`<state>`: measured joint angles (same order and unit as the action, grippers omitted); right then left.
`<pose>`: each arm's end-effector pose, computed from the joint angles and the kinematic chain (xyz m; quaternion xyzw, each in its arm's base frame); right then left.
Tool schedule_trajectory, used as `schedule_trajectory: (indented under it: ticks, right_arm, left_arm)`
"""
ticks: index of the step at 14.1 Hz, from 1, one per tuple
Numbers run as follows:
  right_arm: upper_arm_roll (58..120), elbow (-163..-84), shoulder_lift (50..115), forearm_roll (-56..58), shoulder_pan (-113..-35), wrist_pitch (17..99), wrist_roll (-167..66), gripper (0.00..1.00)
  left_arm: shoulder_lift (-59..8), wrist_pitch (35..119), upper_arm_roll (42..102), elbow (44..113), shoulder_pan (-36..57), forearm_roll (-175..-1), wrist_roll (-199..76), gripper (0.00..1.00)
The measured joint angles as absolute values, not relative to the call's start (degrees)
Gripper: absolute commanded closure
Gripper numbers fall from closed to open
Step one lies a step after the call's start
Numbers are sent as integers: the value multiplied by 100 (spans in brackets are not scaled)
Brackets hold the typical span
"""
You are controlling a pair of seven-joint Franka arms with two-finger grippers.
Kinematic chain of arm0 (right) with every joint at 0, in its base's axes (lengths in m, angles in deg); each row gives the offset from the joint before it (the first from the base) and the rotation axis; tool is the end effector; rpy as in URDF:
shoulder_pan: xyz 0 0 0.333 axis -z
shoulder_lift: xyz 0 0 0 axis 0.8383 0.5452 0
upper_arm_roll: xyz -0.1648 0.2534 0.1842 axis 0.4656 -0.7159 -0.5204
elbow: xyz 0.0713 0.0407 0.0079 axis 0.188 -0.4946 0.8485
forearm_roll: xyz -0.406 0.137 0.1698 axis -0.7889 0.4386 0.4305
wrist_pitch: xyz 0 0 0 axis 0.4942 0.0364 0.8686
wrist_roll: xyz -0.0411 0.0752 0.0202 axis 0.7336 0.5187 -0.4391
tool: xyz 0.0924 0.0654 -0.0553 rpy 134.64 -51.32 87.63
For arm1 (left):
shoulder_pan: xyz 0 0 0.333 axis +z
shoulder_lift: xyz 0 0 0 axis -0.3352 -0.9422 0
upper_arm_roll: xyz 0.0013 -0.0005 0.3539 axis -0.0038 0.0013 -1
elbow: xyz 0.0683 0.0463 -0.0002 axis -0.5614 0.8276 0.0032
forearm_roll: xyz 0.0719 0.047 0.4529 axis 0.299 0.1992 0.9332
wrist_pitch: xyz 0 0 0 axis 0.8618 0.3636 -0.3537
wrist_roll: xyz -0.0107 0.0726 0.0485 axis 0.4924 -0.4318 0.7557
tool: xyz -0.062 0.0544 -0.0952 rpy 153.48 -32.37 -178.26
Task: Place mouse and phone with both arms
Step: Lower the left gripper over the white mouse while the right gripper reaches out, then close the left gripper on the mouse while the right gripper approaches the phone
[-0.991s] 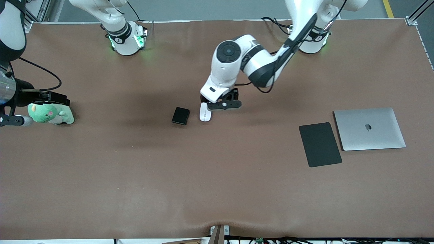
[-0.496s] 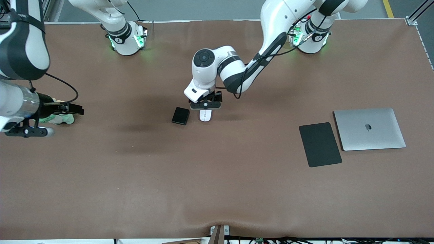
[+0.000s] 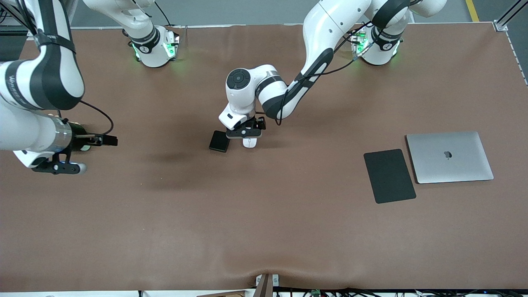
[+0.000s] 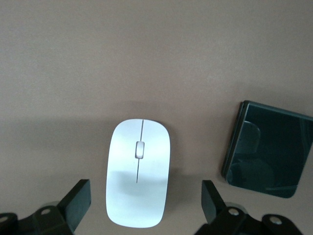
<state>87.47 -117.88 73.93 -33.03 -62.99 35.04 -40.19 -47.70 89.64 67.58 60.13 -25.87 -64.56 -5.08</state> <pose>0.6795 0.0347 0.4462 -0.9901 0.0319 0.1368 0.0051 0.4550 -0.6765 0.1765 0.9997 -0.0103 0.0203 0.0109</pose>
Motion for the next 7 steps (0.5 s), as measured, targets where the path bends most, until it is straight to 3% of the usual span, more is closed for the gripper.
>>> schedule_trajectory:
  ticks: [7]
  right_arm:
    - [8729, -12132, 7400, -3079, -6682, 4021, -3325, 0]
  left_arm:
    - [-4958, 8964, 6717, 6009, -2585, -6456, -1153, 0]
